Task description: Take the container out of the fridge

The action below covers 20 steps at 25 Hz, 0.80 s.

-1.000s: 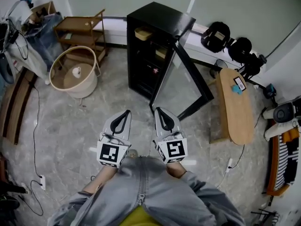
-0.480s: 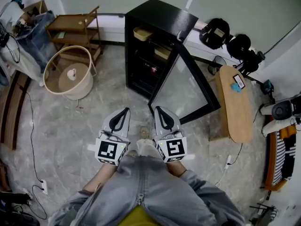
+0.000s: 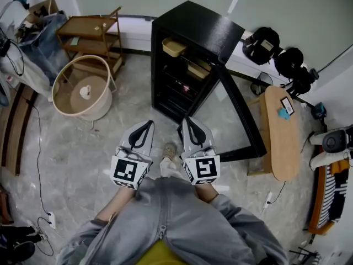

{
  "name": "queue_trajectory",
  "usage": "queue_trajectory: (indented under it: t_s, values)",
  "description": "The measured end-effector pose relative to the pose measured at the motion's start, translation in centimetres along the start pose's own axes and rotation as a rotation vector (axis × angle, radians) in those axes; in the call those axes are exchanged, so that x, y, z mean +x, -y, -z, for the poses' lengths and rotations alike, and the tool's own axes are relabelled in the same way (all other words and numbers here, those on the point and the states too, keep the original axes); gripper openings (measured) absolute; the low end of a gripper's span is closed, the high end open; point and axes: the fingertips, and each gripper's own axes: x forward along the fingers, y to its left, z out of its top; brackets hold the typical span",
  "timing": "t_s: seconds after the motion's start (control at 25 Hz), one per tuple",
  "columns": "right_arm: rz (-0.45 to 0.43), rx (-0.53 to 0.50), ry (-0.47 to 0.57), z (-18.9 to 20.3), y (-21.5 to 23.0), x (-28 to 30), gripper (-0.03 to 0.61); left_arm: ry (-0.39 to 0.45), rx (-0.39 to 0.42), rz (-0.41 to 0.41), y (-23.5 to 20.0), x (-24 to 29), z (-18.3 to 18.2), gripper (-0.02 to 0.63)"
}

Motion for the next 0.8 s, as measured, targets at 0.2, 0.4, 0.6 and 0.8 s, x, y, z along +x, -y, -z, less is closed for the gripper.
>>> queue_trajectory:
  t_s: [0.2,0.4,0.6,0.8]
  values:
    - [-0.013,-0.019,0.001,-0.1,3.5,5.9,-0.003,0.005,0.003,-0.019,-3.3,5.9,-0.6,0.006]
    - [-0.031,-0.032,0.001,-0.2,6.8,11.9,-0.003,0.003,0.002,-0.024,-6.1,11.7,-0.9,0.006]
    - [-0.056,-0.051,0.011,-0.1,9.5,17.1,-0.003,0.003,0.006,-0.046,-9.0,17.0,-0.9,0.006]
    - [-0.056,-0.044,-0.003,0.6,10.9,20.4,-0.003,0.0,-0.033,-0.034,-10.9,20.5,-0.3,0.006]
